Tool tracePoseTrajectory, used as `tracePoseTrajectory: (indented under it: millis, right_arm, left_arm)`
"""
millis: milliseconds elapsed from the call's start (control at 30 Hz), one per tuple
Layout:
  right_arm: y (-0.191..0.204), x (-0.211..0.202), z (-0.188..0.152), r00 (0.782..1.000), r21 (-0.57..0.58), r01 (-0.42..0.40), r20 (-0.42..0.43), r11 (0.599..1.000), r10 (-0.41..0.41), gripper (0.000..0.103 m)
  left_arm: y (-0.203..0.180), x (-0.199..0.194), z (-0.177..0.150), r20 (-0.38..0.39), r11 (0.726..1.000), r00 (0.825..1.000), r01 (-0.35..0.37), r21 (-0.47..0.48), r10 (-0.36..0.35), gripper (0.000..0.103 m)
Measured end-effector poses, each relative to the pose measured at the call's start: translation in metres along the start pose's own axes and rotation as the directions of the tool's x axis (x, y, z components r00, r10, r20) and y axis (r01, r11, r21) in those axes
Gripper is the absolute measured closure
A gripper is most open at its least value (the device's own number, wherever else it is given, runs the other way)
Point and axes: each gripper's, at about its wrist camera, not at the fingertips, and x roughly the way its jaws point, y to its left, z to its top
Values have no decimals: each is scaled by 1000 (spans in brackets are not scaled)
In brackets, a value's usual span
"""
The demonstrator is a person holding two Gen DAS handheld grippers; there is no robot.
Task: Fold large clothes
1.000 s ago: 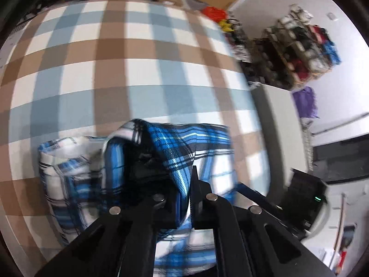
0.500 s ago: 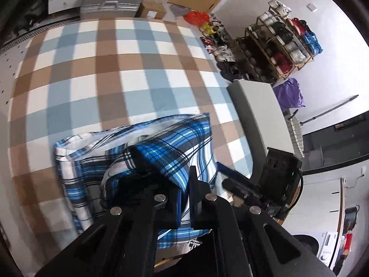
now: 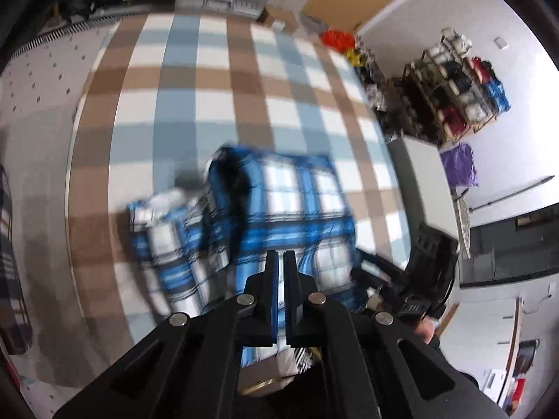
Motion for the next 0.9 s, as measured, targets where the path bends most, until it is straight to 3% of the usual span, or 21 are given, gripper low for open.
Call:
tracePoseTrajectory:
  millis: [167, 233, 267, 300, 367, 433, 500, 567, 633, 667, 733, 767, 800, 833, 867, 900]
  right_arm:
    - [-1, -2, -1, 1000, 4, 8, 5, 1000, -8, 0]
    - [3, -14, 3, 999, -8, -5, 53, 1000, 5, 0]
    - [10, -19, 7, 998, -31, -5, 69, 999, 7, 0]
    - [23, -25, 13, 996, -75, 20, 92, 997, -13, 0]
    - [51, -27, 23, 994, -164, 58, 99, 985, -42, 0]
    - [93, -14, 42, 993, -280, 115, 58, 953, -103, 0]
    - [122, 10, 64, 987, -316, 154, 7, 936, -160, 0]
    - [136, 42, 82, 977, -304, 164, -84, 938, -198, 0]
    - [143, 80, 96, 948, -284, 209, -175, 936, -265, 0]
    - [144, 95, 99, 932, -298, 230, -206, 926, -298, 5]
    - [151, 126, 97, 872, -366, 326, -240, 872, -427, 29]
    - [154, 134, 94, 846, -395, 367, -235, 842, -479, 47]
    - [157, 140, 90, 822, -430, 406, -214, 807, -528, 74]
    - [157, 143, 85, 794, -464, 445, -192, 766, -577, 86]
    - [157, 145, 84, 781, -479, 461, -181, 747, -598, 96]
    - [155, 146, 81, 778, -488, 470, -166, 736, -607, 97]
  left_arm:
    - [-4, 9, -24, 25, 999, 998, -50, -7, 50, 103]
    - [0, 19, -39, 22, 999, 999, -33, -36, 34, 100]
    - [3, 26, -48, 23, 998, 1000, -18, -61, 20, 89]
    - [7, 33, -56, 36, 997, 999, -3, -78, 5, 71]
    - [13, 45, -69, 62, 996, 998, 26, -86, -21, 56]
    - [20, 56, -79, 70, 993, 996, 56, -105, -49, 56]
    - [25, 64, -88, 84, 988, 994, 86, -126, -76, 56]
    - [28, 61, -95, 110, 989, 993, 66, -135, -51, 56]
    - [33, 54, -104, 151, 990, 988, 27, -136, -7, 56]
    - [36, 49, -108, 171, 991, 985, 7, -134, 16, 56]
    - [46, 40, -113, 193, 990, 981, -7, -143, 35, 56]
    - [52, 36, -113, 205, 988, 978, 5, -156, 27, 56]
    - [58, 33, -112, 216, 985, 976, 3, -171, 34, 56]
    - [63, 31, -110, 220, 984, 975, 1, -179, 39, 56]
    - [68, 30, -107, 222, 983, 974, 0, -183, 42, 56]
    - [71, 31, -105, 220, 982, 974, -12, -188, 54, 56]
